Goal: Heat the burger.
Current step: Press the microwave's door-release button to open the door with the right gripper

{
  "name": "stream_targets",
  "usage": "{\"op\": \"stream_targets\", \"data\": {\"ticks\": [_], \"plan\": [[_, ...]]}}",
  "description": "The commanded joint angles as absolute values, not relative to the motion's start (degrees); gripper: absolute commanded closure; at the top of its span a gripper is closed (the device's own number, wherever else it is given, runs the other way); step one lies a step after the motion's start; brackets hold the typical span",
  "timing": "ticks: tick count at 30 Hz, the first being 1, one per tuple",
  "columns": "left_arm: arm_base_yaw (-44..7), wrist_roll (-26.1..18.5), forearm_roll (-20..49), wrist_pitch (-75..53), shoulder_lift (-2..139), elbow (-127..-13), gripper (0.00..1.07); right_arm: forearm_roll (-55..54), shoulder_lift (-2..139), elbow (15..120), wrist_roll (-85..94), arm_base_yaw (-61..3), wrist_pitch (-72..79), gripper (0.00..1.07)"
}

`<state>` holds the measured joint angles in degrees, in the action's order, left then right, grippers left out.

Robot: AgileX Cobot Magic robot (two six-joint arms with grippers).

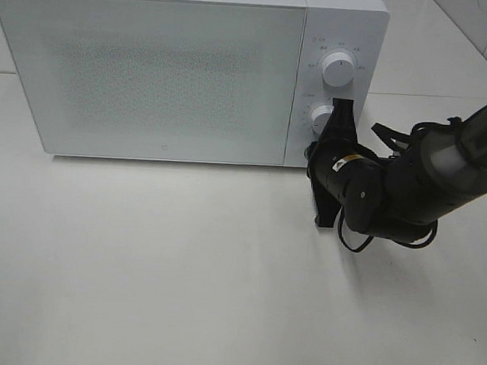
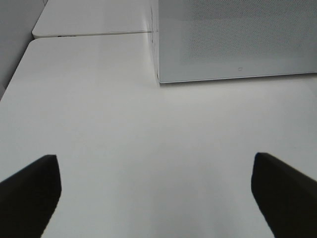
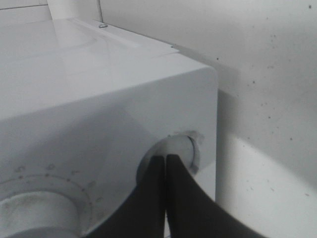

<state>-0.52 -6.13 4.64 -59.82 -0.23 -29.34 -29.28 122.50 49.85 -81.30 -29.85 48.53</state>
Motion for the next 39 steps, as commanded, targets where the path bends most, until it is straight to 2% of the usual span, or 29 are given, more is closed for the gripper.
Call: {"op": "stream_targets", "data": {"ticks": [1, 10, 15, 34, 39], "plan": [[-0.23, -5.96, 4.58, -59.53, -1.26, -29.05, 0.07, -28.65, 122.04, 53.29, -79.01, -29.34, 58.84, 1.07], [-0.23, -5.96, 4.58, -59.53, -1.26, -29.05, 0.07, -33.69, 124.90, 61.65, -71.16, -28.59, 68.87, 1.07], [-0.23, -5.96, 4.58, -59.53, -1.26, -29.05, 0.07, -33.00, 124.90, 64.11, -68.24, -28.59, 69.10, 1.07], [-0.23, -5.96, 4.58, -59.53, -1.26, -29.05, 0.07, -33.63, 124.73, 63.77, -68.75, -29.22, 61.25, 1.07], [-0.23, -5.96, 4.53, -59.53, -1.26, -29.05, 0.07, -33.69, 123.64, 60.50, -71.16, -30.19, 59.13, 1.07]]}}
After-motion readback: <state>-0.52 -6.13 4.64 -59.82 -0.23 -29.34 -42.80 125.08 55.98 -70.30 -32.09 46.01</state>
